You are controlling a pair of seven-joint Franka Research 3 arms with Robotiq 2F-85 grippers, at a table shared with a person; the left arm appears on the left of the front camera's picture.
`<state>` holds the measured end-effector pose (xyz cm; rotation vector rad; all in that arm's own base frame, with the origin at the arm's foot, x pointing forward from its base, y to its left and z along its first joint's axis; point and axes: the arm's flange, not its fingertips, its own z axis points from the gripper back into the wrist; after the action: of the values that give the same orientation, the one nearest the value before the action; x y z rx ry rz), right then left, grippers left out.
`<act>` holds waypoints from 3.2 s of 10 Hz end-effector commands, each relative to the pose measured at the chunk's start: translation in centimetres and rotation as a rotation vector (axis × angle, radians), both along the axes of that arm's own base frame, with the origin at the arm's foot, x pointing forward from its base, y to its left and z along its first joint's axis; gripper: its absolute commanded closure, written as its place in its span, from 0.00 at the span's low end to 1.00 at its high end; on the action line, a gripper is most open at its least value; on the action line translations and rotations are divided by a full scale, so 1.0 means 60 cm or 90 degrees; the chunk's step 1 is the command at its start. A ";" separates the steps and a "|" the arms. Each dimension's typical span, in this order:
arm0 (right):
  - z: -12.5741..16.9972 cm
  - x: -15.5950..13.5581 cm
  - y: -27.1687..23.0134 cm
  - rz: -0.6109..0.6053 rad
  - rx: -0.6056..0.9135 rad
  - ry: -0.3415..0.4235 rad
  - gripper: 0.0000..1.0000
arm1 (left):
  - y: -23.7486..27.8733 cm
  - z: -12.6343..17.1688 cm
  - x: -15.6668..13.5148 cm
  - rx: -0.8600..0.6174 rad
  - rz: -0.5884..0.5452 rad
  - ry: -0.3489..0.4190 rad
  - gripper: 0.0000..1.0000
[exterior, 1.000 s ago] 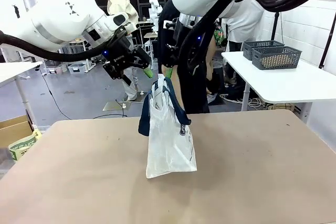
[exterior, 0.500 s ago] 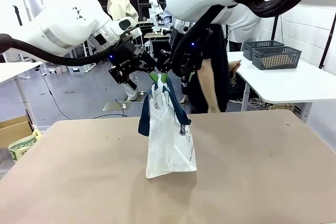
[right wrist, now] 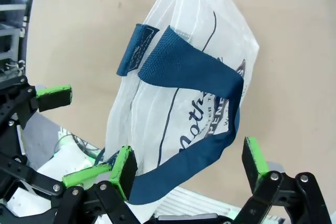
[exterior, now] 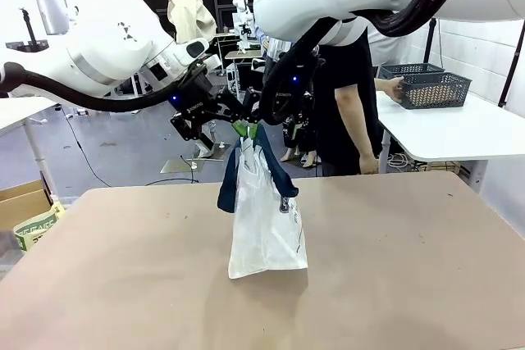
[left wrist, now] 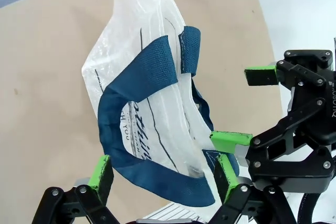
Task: Transfer purchased items from the store into the shopping bag.
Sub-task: Open the Reusable shopping bag in the center of the table.
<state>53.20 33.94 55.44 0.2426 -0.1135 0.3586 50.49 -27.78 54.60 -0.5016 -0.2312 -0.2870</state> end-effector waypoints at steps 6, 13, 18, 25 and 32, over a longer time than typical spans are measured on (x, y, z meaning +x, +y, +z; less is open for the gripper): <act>0.038 0.036 0.003 -0.063 0.025 0.000 0.00 | 0.024 0.004 -0.023 -0.066 0.014 -0.005 0.00; 0.024 0.070 0.008 -0.078 -0.002 0.024 0.00 | 0.029 -0.005 -0.027 -0.078 0.022 0.007 0.00; 0.004 0.071 0.021 -0.063 -0.030 0.046 0.00 | 0.028 -0.020 -0.022 -0.079 0.022 0.026 0.00; -0.046 0.064 0.016 -0.014 -0.033 0.059 0.00 | 0.012 -0.065 -0.010 -0.048 0.008 0.058 0.21; -0.061 0.024 -0.018 0.058 -0.024 0.023 1.00 | 0.016 -0.061 -0.016 -0.021 0.018 0.047 1.00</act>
<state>56.11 34.07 52.20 0.1976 -0.0513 0.4270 49.73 -27.16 50.64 -0.5670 -0.1617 -0.2289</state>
